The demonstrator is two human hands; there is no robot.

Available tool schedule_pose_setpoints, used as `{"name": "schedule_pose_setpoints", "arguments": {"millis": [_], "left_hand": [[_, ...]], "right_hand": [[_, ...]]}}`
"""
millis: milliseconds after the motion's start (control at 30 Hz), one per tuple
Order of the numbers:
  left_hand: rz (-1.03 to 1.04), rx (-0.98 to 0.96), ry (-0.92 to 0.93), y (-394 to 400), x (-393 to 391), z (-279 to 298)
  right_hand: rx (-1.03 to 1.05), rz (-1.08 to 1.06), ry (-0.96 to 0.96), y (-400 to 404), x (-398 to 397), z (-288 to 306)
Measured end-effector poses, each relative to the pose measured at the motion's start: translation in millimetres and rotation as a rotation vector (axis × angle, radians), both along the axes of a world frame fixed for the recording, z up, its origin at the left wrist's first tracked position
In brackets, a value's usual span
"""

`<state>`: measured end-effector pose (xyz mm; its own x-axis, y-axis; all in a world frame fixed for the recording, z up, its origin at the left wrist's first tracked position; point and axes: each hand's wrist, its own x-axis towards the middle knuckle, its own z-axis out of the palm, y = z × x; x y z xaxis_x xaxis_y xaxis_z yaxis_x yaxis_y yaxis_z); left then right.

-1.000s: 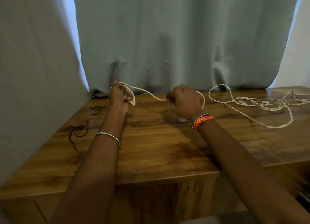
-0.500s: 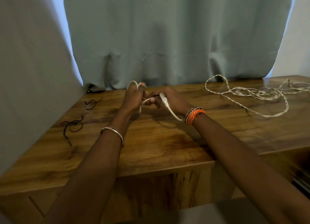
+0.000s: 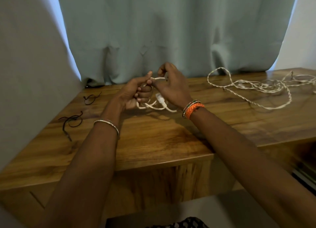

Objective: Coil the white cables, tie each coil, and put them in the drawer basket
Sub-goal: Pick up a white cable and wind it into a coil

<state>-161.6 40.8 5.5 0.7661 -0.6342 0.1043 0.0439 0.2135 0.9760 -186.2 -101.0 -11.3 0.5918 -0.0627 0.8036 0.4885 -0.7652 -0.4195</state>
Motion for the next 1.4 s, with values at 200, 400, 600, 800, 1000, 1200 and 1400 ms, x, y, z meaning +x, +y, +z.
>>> {"name": "schedule_pose_setpoints", "arguments": {"millis": [200, 400, 600, 800, 1000, 1200, 1400], "left_hand": [[0.005, -0.254, 0.054, 7, -7, 10], [-0.121, -0.326, 0.104, 3, -12, 13], [-0.022, -0.402, 0.194, -25, -15, 8], [0.06, -0.319, 0.076, -37, -21, 10], [0.535, -0.244, -0.092, -58, -15, 0], [0.557, -0.198, 0.135, -32, -5, 2], [0.44, 0.055, 0.157, -7, 3, 6]], "right_hand": [[0.278, 0.458, 0.274, 8, -1, 0], [0.338, 0.531, 0.235, 8, -5, 6], [0.641, 0.354, 0.163, 10, 18, 2], [0.669, 0.101, 0.064, 6, 20, 2], [0.569, 0.033, 0.077, 7, 18, -1], [0.306, 0.107, 0.091, 16, 15, -8], [0.165, 0.087, 0.024, 14, 11, -7]]}}
